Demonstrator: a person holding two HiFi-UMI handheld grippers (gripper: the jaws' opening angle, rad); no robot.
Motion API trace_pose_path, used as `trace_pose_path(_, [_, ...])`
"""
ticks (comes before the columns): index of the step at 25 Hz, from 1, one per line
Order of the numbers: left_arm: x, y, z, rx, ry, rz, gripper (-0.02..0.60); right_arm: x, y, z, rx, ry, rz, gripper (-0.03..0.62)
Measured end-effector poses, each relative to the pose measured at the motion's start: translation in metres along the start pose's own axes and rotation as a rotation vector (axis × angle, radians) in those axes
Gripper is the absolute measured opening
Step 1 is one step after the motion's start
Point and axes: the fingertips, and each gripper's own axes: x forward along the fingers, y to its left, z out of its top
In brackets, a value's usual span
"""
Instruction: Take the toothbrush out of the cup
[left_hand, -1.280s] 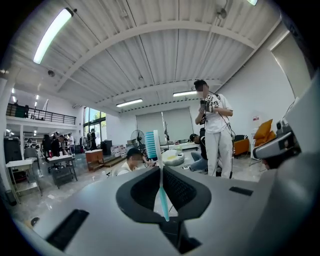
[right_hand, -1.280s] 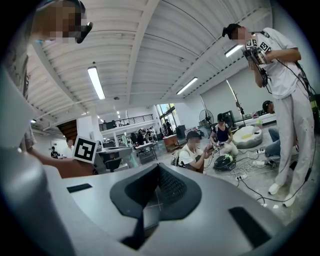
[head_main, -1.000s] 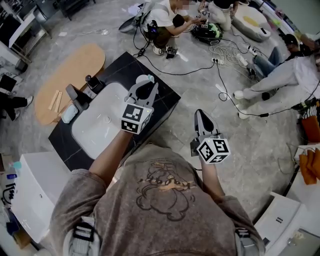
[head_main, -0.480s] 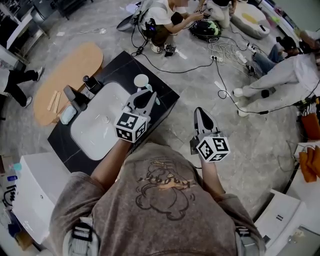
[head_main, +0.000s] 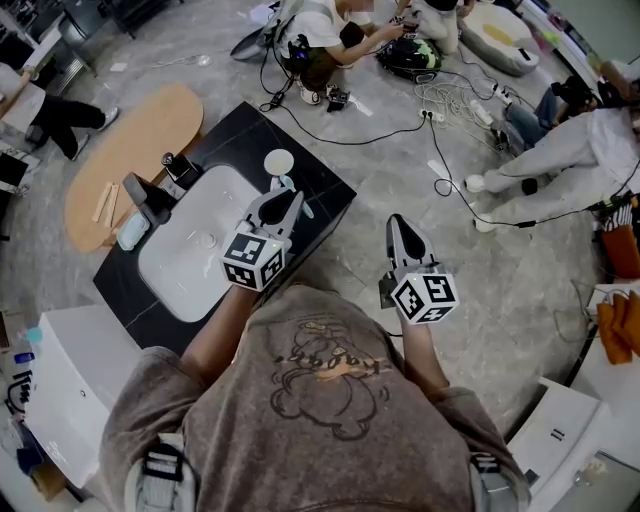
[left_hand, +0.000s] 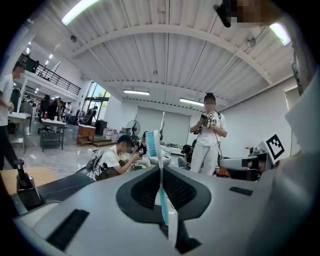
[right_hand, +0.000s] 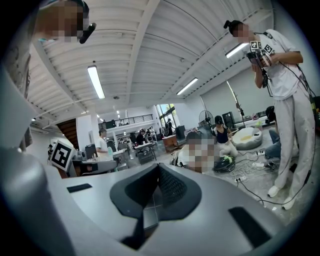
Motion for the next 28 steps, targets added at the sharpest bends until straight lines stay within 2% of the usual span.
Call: trace_pose_path(28, [0.0007, -0.0052, 0.0054, -0.049, -0.009, -0.019, 0.037, -0.0017, 0.0069, -0.0039, -0.028, 0.006, 0.011, 0.002])
